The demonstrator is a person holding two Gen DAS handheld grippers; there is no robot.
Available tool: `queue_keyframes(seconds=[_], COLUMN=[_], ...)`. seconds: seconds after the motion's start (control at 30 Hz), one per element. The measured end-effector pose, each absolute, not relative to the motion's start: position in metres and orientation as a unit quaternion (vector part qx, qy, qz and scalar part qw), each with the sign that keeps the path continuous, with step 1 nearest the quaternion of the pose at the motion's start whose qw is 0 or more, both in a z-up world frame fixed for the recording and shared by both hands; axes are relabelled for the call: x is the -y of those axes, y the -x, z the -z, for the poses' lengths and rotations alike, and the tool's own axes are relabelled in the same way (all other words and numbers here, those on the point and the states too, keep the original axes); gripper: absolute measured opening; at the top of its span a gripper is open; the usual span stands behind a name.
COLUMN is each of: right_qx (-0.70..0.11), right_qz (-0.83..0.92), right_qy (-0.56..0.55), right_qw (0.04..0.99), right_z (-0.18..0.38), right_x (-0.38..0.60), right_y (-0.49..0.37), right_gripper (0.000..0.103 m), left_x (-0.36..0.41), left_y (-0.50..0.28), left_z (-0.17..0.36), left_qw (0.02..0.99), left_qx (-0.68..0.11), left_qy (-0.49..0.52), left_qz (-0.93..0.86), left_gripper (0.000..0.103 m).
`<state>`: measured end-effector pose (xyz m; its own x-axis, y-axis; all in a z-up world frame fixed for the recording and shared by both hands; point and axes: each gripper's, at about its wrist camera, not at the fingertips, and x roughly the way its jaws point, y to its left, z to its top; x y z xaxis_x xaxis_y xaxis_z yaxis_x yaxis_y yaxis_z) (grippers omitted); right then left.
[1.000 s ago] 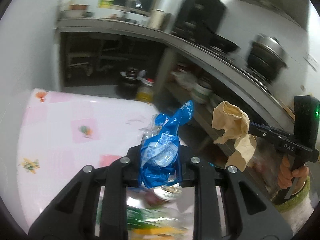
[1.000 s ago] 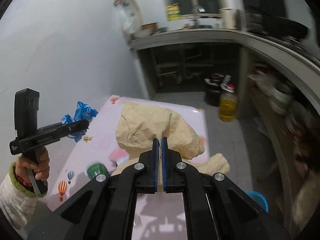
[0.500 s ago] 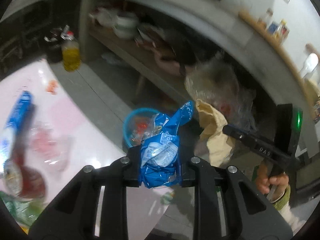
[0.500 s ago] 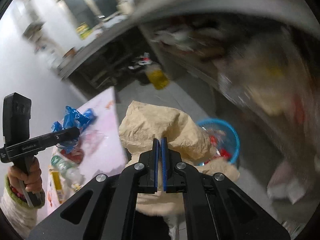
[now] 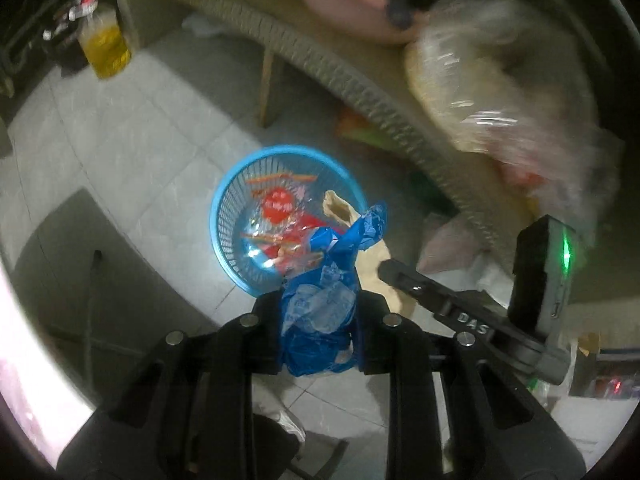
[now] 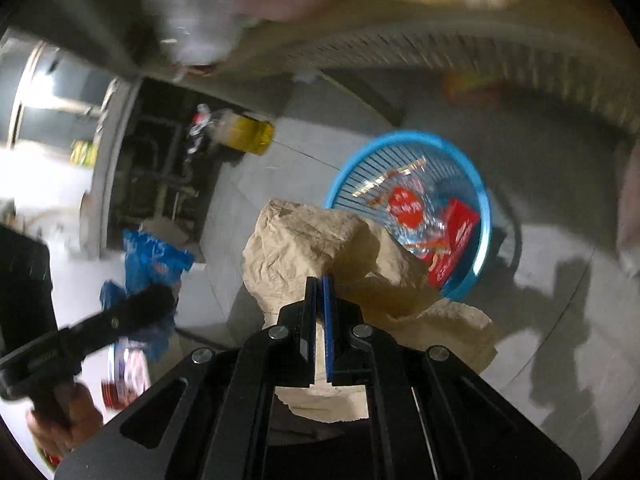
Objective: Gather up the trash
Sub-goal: 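Carry the blue wrapper and beige cloth over the blue wastebasket and open both grippers, then move both tools back from the wastebasket toward the table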
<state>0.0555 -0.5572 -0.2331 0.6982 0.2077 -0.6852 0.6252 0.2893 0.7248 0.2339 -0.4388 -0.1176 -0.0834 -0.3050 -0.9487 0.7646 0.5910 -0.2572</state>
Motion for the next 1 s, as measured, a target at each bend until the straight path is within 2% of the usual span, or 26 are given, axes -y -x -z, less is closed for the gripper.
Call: queue_keyframes(seconds=[0.2, 0.23, 0.27, 0.3, 0.33, 0.37, 0.47, 0.53, 1.0], right_qx=[-0.337, -0.33, -0.321, -0.321, -0.32, -0.316, -0.298, -0.29, -0.317], right_qz=[0.184, 0.186, 0.191, 0.2, 0.21, 0.214, 0.246, 0.269, 0.297], right_qy=[-0.637, -0.644, -0.651, -0.654, -0.659, -0.665, -0.674, -0.666, -0.565], right_qw=[0.669, 0.665, 0.661, 0.655, 0.648, 0.642, 0.63, 0.632, 0.701], right_z=[0.304, 0.31, 0.32, 0.331, 0.341, 0.35, 0.369, 0.372, 0.325], right_x=[0.575, 0.58, 0.583, 0.586, 0.589, 0.592, 0.598, 0.599, 0.574], right_y=[-0.092, -0.095, -0.101, -0.106, -0.108, -0.111, -0.106, -0.103, -0.061], right_gripper=[0.004, 0.005, 0.006, 0.007, 0.01, 0.018, 0.046, 0.053, 0.053], left_x=[0.466, 0.469, 0.473, 0.475, 0.475, 0.477, 0.476, 0.473, 0.409], left_y=[-0.263, -0.265, -0.268, -0.271, -0.274, -0.275, -0.275, -0.272, -0.255], left_z=[0.168, 0.171, 0.174, 0.177, 0.176, 0.177, 0.172, 0.166, 0.098], left_qw=[0.647, 0.648, 0.65, 0.654, 0.659, 0.66, 0.662, 0.665, 0.697], left_qx=[-0.642, -0.642, -0.641, -0.639, -0.636, -0.634, -0.627, -0.621, -0.57], left_qy=[-0.191, -0.19, -0.19, -0.188, -0.183, -0.181, -0.179, -0.176, -0.12], left_qz=[0.364, 0.363, 0.361, 0.358, 0.358, 0.359, 0.37, 0.375, 0.418], left_gripper=[0.025, 0.032, 0.043, 0.046, 0.048, 0.05, 0.053, 0.053, 0.065])
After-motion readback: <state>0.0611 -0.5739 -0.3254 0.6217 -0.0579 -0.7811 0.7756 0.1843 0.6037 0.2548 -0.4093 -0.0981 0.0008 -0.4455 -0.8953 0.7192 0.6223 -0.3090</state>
